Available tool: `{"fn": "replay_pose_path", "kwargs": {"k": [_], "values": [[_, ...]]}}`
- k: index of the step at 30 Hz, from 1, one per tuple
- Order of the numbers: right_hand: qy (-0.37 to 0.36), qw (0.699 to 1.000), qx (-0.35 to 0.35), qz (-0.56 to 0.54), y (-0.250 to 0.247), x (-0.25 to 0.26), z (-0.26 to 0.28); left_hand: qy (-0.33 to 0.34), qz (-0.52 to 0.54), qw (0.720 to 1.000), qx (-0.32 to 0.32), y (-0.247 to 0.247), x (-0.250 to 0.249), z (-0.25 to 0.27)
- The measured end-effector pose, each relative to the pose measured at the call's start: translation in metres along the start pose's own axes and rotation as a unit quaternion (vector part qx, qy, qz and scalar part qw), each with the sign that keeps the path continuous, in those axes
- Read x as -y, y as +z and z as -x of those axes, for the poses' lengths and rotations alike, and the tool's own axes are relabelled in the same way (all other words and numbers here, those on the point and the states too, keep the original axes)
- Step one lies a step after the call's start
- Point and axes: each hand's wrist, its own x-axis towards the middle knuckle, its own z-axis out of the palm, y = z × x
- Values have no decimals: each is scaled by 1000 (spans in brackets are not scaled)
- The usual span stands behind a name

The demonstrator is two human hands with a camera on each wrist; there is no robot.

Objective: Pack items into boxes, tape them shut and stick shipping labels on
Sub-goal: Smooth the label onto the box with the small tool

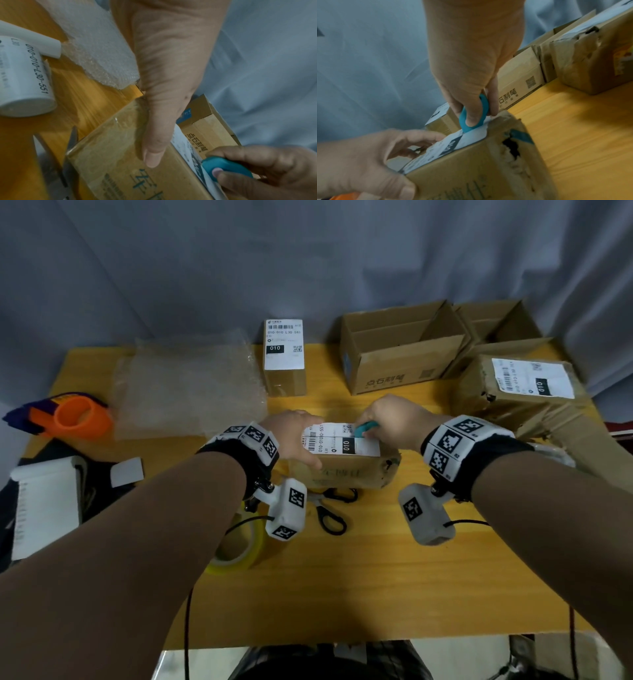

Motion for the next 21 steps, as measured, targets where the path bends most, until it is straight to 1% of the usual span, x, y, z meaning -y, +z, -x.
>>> {"fn": "replay_pose_path", "kwargs": {"k": [3, 8, 11, 13, 15, 18, 21], "values": [[3, 1000, -10, -12, 7, -6, 2, -2, -1, 1000, 2, 0, -1, 1], [-14, 1000, -20, 3, 8, -5, 0, -1, -21, 1000, 4, 1, -1, 0], [-14, 1000, -26, -9, 10, -7, 1, -7, -64, 998, -17, 0, 3, 1], [0, 999, -34, -30, 13, -10, 0, -24, -97, 995, -31, -2, 8, 3], [13, 997, -42, -57, 16, -13, -2, -26, -116, 992, -34, -4, 11, 3], [18, 996, -46, -74, 18, -15, -3, -19, -129, 991, -43, -5, 9, -2], [4, 996, -53, -73, 18, -13, -2, -7, -127, 990, -61, 1, -3, -8]]}}
